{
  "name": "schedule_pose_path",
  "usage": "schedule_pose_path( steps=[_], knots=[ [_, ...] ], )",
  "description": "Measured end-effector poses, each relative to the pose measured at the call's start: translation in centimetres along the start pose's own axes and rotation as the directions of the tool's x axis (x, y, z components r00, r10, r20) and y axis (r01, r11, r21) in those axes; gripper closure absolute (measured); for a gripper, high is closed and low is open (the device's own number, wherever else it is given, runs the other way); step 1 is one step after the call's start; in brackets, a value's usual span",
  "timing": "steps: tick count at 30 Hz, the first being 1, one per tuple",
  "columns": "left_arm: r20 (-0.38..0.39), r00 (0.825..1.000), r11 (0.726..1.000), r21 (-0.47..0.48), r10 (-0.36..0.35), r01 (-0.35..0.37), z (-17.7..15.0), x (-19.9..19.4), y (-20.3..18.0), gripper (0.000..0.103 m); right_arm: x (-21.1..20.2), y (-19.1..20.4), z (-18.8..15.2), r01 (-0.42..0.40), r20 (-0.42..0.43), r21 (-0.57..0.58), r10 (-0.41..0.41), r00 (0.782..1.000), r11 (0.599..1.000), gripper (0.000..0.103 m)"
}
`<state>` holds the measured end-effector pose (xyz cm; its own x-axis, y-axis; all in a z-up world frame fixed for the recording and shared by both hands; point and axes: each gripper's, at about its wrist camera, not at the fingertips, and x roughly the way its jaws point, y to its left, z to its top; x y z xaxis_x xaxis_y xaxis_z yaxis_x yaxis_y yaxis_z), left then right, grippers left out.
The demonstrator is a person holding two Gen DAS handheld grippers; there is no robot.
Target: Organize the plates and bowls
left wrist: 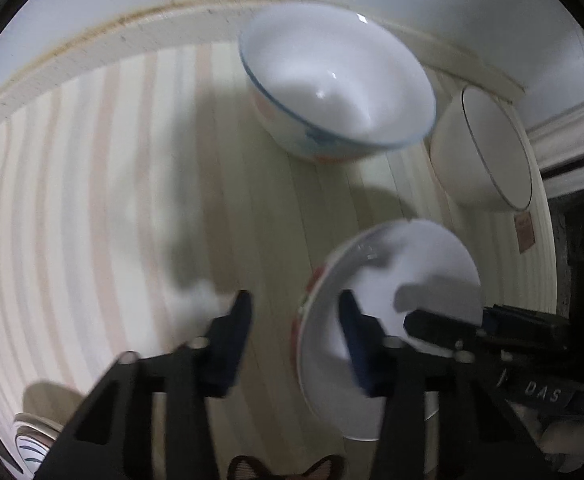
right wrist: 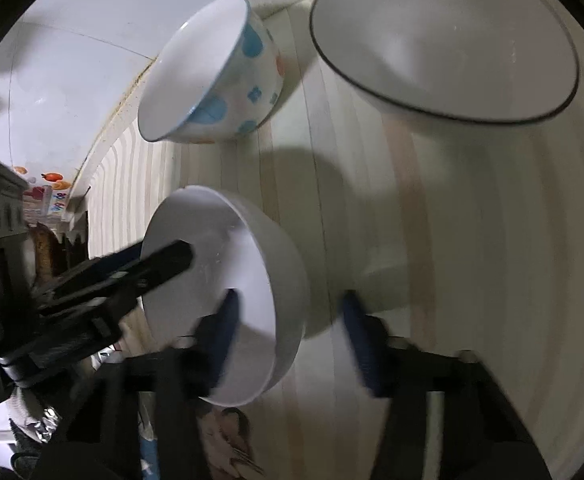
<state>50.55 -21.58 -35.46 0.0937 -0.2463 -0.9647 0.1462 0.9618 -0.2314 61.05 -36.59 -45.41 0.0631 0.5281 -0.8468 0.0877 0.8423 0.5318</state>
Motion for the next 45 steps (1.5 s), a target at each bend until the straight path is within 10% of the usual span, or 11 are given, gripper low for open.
schedule_pose_path(
  steps=[23, 45],
  knots=[
    [0.022, 0.999, 1.0, 0.008, 0.025, -0.025, -7.8, -6.3, -1.2, 0.077, -2.7, 4.4, -6.3, -0.043, -0.045, -0.059, 0.04, 0.998, 0.997, 0.084],
    [-0.099, 0.994, 0.997, -0.048, 0.048, -0.053, -11.4, -1.6, -0.6, 0.077, 3.2, 4.8, -11.3, -0.003, -0.19, -0.062, -0.009, 0.982, 0.998, 0.084]
  ],
)
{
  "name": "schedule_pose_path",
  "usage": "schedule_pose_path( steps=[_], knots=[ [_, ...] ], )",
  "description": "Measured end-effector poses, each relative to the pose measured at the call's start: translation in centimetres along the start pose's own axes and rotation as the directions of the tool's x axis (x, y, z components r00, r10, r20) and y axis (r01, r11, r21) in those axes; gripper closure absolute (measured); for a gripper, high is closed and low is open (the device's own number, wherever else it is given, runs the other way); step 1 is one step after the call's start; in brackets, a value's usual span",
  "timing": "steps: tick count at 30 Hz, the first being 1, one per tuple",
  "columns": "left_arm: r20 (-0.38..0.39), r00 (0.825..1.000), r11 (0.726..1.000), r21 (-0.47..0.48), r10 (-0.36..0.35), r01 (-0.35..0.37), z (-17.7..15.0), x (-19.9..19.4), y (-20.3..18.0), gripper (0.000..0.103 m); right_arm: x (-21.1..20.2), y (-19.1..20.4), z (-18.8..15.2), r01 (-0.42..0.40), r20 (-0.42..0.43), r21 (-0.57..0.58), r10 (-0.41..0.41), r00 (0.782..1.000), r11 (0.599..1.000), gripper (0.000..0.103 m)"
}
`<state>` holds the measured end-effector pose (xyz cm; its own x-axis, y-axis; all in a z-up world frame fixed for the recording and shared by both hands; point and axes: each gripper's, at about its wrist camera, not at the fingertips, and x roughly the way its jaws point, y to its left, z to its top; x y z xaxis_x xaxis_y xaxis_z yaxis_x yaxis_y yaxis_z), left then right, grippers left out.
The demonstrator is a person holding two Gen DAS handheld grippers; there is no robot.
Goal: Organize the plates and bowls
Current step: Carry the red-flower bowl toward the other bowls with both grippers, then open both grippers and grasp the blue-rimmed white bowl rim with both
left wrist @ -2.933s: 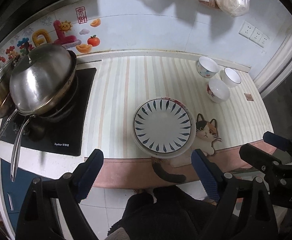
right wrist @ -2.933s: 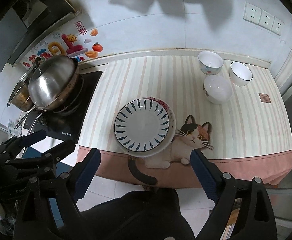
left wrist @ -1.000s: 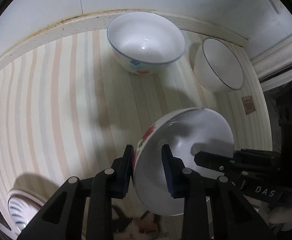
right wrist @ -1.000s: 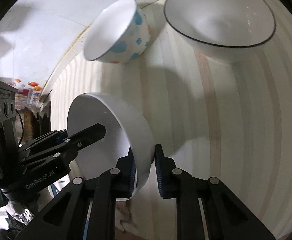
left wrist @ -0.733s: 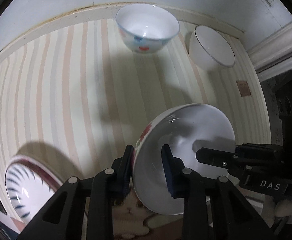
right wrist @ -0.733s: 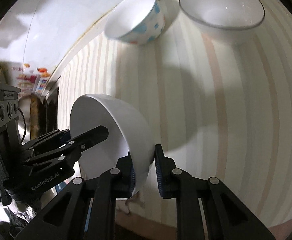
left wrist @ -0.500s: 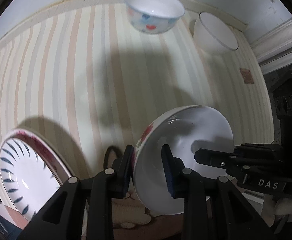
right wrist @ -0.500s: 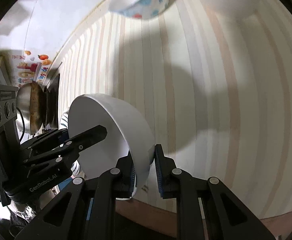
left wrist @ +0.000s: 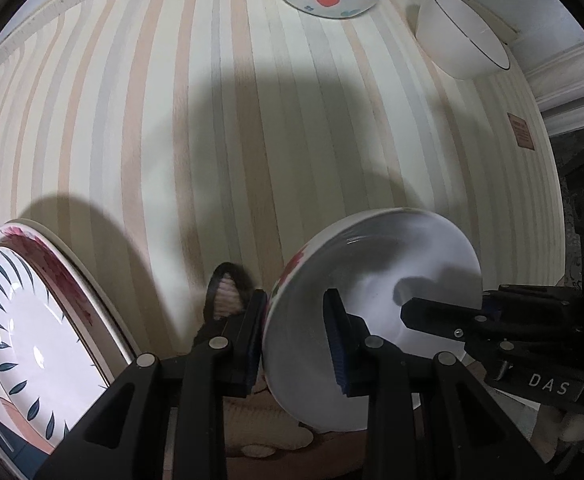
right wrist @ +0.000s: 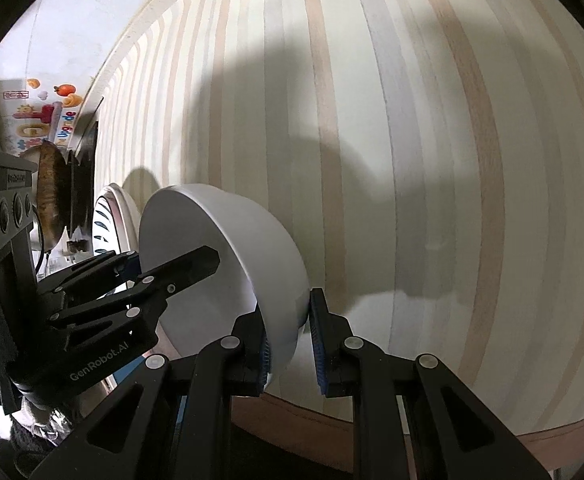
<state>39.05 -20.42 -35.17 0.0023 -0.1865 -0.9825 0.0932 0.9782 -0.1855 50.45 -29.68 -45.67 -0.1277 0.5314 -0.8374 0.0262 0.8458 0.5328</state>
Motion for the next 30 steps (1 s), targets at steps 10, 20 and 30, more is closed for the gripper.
schedule_pose_path(
  steps=[10, 20, 30],
  knots=[
    [-0.021, 1.0, 1.0, -0.007, 0.013, -0.013, 0.1, 0.0, -0.2, 0.077, -0.3, -0.7, 0.6, 0.0, -0.021, -0.005, 0.0, 1.0, 1.0, 0.082],
    [0.177, 0.979, 0.994, -0.056, 0.097, -0.089, 3.7, -8.4, 0.6, 0.062, -7.2, -1.4, 2.3, -0.013, 0.038, -0.006, 0.013, 0.999, 1.0, 0.076],
    [0.223, 0.975, 0.984, -0.176, 0.027, 0.013, 18.0, -6.8, 4.1, 0.058, -14.9, -0.3, 16.2, 0.007, 0.285, -0.052, 0.008, 0.959, 0.999, 0.05]
  ],
)
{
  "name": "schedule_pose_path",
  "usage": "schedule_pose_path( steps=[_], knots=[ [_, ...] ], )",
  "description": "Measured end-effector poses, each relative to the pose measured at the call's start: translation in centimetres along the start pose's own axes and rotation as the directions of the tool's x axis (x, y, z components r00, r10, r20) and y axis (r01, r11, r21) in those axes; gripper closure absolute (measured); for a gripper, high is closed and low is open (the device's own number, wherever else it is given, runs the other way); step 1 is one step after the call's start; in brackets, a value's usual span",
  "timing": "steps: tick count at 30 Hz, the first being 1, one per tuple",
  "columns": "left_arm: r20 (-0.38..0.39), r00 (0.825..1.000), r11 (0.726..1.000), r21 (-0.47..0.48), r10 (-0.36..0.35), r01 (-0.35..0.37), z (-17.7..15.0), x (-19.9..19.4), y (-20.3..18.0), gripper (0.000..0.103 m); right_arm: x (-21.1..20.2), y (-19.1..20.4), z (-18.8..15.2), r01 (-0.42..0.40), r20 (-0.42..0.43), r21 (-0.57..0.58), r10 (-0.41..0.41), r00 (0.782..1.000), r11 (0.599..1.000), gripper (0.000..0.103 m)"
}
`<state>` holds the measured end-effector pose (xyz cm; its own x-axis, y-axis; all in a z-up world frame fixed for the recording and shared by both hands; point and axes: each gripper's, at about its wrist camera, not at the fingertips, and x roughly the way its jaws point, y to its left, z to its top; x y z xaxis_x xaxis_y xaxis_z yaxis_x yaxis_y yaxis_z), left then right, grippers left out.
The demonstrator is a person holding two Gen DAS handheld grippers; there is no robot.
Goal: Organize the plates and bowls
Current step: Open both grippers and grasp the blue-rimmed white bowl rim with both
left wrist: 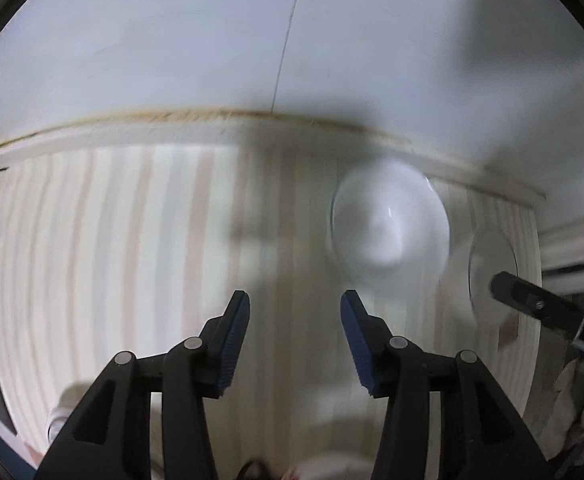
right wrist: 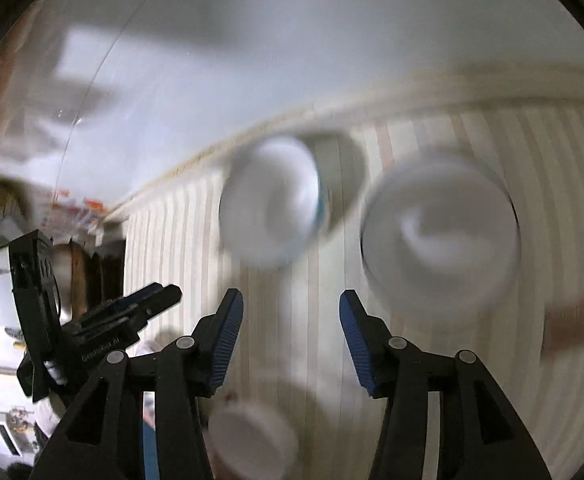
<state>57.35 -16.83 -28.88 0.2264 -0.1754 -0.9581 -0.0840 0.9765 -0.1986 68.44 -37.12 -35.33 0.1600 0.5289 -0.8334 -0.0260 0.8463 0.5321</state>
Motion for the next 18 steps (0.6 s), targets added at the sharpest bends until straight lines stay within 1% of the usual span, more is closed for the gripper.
schedule_pose_path(
  steps=[4, 6, 8, 9, 10, 11, 12, 13, 15, 18],
  knots=[
    [-0.051, 0.999, 1.0, -0.012, -0.019, 0.018, 2.7, 3.0, -0.4, 0.058, 2.8, 0.1, 4.9, 0.041, -0.023, -0.035, -0.042, 0.999, 0.999, 0.05],
    [-0.075, 0.997, 0.999, -0.01, -0.032, 0.031, 3.3, 4.3, -0.6, 0.058, 4.2, -0.1, 6.3, 0.063, -0.047, -0.052, -0.066, 0.997, 0.997, 0.05],
    [-0.09, 0.995, 0.999, -0.004, -0.04, 0.04, 3.2, 5.3, -0.7, 0.059, 5.3, -0.3, 7.0, 0.079, -0.061, -0.059, -0.083, 0.995, 0.995, 0.051],
    [-0.095, 0.994, 0.999, 0.001, -0.054, 0.054, 3.3, 6.0, -0.8, 0.068, 5.9, -0.4, 7.3, 0.084, -0.066, -0.065, -0.089, 0.994, 0.994, 0.057],
    [-0.107, 0.993, 0.998, 0.008, -0.054, 0.055, 3.3, 6.6, -1.0, 0.073, 6.2, -0.5, 7.5, 0.089, -0.069, -0.072, -0.094, 0.993, 0.993, 0.063],
    [-0.126, 0.99, 0.998, 0.016, -0.057, 0.059, 3.2, 7.2, -1.2, 0.08, 6.7, -0.6, 7.8, 0.096, -0.076, -0.081, -0.103, 0.992, 0.992, 0.073],
    [-0.135, 0.989, 0.998, 0.019, -0.064, 0.067, 3.1, 7.5, -1.3, 0.085, 7.0, -0.8, 7.9, 0.1, -0.087, -0.085, -0.108, 0.99, 0.991, 0.081],
    [-0.137, 0.988, 0.997, 0.023, -0.066, 0.07, 3.0, 7.7, -1.4, 0.086, 7.5, -0.9, 7.9, 0.113, -0.105, -0.091, -0.123, 0.987, 0.989, 0.083],
    [-0.135, 0.99, 0.998, 0.036, -0.049, 0.055, 3.1, 7.9, -1.7, 0.087, 8.2, -1.0, 8.0, 0.121, -0.118, -0.099, -0.133, 0.984, 0.988, 0.092],
    [-0.14, 0.989, 0.998, 0.032, -0.051, 0.056, 2.9, 7.7, -1.9, 0.087, 8.5, -1.2, 7.9, 0.133, -0.118, -0.107, -0.145, 0.982, 0.985, 0.092]
  ],
)
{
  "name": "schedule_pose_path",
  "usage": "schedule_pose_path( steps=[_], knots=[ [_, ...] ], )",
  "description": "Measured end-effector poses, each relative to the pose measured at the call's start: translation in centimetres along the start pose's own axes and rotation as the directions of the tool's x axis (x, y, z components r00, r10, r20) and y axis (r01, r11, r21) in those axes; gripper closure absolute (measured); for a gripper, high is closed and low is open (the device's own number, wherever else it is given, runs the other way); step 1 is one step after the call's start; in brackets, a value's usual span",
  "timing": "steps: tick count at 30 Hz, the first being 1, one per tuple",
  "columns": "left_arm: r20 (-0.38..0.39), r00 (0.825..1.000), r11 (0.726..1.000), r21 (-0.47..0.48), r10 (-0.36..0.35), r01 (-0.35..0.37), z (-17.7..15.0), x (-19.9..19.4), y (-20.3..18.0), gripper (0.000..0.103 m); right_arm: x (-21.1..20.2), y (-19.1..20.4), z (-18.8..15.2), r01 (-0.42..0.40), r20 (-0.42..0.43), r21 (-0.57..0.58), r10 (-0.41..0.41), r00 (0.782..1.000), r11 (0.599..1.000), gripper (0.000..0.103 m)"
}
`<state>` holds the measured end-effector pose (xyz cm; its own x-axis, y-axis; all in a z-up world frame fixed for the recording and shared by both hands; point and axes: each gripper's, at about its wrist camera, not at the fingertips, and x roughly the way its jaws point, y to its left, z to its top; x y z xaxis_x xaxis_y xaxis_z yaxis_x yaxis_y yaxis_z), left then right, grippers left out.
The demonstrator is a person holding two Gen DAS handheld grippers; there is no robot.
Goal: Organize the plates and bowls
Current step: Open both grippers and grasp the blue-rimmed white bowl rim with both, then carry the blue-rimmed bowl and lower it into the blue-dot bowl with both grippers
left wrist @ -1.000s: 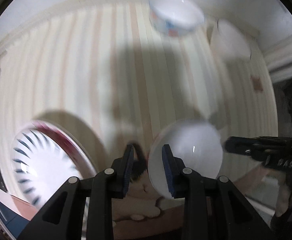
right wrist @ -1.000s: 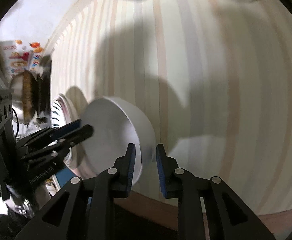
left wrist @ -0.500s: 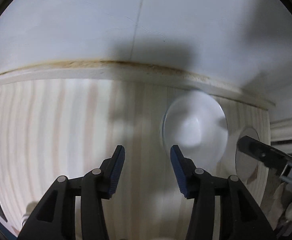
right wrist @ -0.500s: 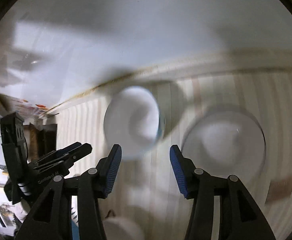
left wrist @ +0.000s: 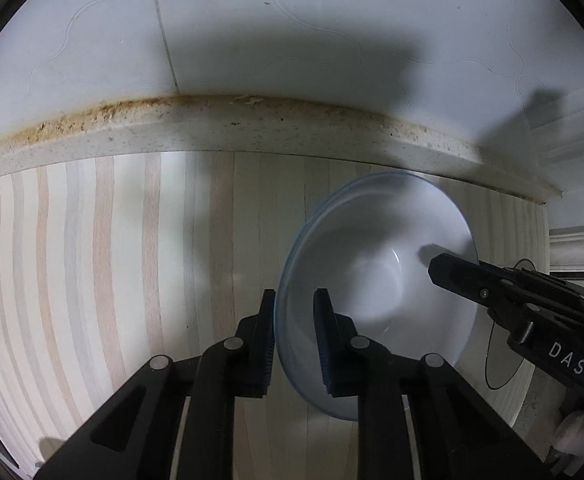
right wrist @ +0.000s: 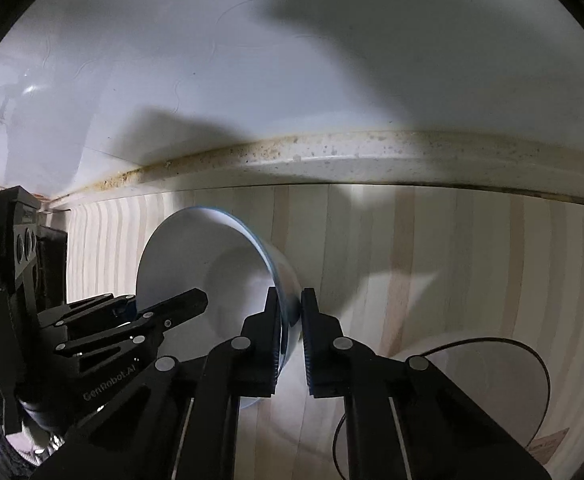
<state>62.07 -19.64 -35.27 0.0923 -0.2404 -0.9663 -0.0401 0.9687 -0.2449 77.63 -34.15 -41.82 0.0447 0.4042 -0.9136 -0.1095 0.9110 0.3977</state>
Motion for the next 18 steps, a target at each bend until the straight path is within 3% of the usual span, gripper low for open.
schedule_pose_path(
  steps=[9, 18],
  knots=[
    [0.023, 1.0, 0.999, 0.034, 0.013, -0.014, -0.9, -2.5, -1.3, 0.087, -1.3, 0.1, -1.2, -0.008, 0.002, 0.019, 0.008, 1.0, 1.0, 0.092],
    [0.068, 0.997, 0.995, 0.091, 0.023, -0.03, -5.4, -8.1, -1.9, 0.087, -6.3, 2.3, -5.5, -0.031, 0.035, 0.009, 0.031, 0.999, 0.999, 0.092]
  ],
)
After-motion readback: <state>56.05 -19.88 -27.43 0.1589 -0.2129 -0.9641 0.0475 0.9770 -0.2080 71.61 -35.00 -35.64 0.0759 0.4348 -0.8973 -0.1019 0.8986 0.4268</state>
